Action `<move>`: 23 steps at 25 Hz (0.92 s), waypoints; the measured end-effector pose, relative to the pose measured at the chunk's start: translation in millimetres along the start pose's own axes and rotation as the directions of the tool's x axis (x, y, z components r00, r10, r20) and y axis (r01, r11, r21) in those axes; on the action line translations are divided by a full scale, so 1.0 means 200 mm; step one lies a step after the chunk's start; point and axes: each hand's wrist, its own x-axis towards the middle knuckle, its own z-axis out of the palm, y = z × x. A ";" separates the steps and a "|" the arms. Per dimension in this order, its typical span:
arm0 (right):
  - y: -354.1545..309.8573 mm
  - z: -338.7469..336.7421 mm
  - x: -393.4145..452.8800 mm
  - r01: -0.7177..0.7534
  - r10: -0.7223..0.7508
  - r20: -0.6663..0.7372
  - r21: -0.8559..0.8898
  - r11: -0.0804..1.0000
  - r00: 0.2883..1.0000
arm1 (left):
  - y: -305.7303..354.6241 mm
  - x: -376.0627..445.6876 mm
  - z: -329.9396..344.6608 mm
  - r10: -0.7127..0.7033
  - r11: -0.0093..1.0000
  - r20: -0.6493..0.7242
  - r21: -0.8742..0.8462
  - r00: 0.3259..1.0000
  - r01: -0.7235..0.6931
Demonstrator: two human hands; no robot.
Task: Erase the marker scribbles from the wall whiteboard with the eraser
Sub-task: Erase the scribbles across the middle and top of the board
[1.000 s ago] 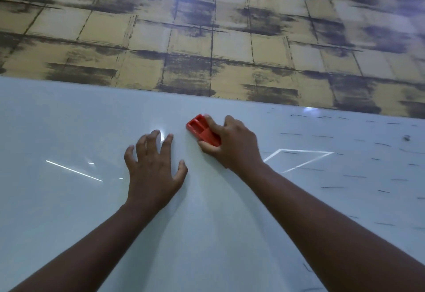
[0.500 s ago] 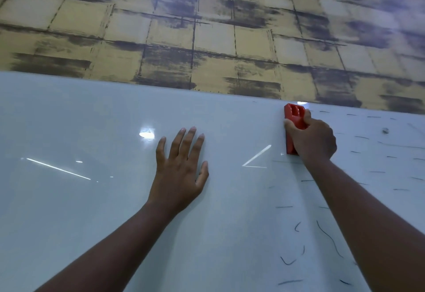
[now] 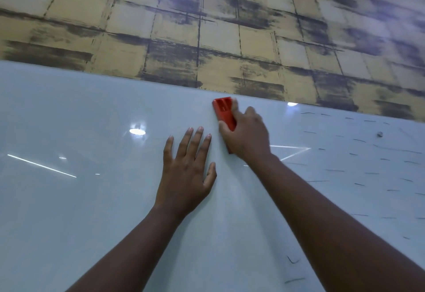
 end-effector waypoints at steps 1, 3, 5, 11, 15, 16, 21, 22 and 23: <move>-0.02 0.01 -0.02 0.017 -0.017 0.013 -0.012 1.000 1.000 | 0.00 0.00 0.00 -0.003 1.000 -0.007 -0.006 1.000 0.003; 0.00 -0.01 -0.03 0.007 -0.006 0.040 -0.024 1.000 0.999 | 0.00 0.00 0.01 -0.004 1.000 -0.017 -0.018 1.000 0.004; 0.04 -0.03 -0.05 -0.015 0.016 0.057 -0.012 1.000 0.998 | 0.00 0.00 0.00 -0.002 1.000 -0.022 -0.026 1.000 0.002; 0.30 -0.14 0.00 -0.160 0.152 0.061 0.169 0.972 0.987 | 0.00 -0.02 0.00 0.003 0.999 -0.034 -0.044 0.999 -0.004; 0.73 -0.24 0.02 -0.330 0.347 -0.016 0.273 0.904 0.938 | 0.00 -0.03 0.00 -0.007 1.000 -0.059 -0.008 0.998 0.007; 0.84 -0.27 0.01 -0.368 0.390 -0.023 0.283 0.886 0.920 | 0.02 -0.03 0.01 -0.020 1.000 -0.066 0.005 0.998 0.021; 1.19 -0.36 0.02 -0.447 0.484 -0.010 0.365 0.816 0.875 | 0.29 -0.03 0.05 -0.253 0.967 -0.049 0.016 0.966 0.254; 1.20 -0.35 0.01 -0.434 0.474 -0.020 0.370 0.821 0.880 | 0.34 -0.03 0.07 -0.284 0.958 -0.047 0.029 0.958 0.286; 1.19 -0.34 0.00 -0.420 0.462 -0.034 0.362 0.832 0.886 | 0.37 -0.04 0.08 -0.295 0.954 -0.051 0.040 0.954 0.297</move>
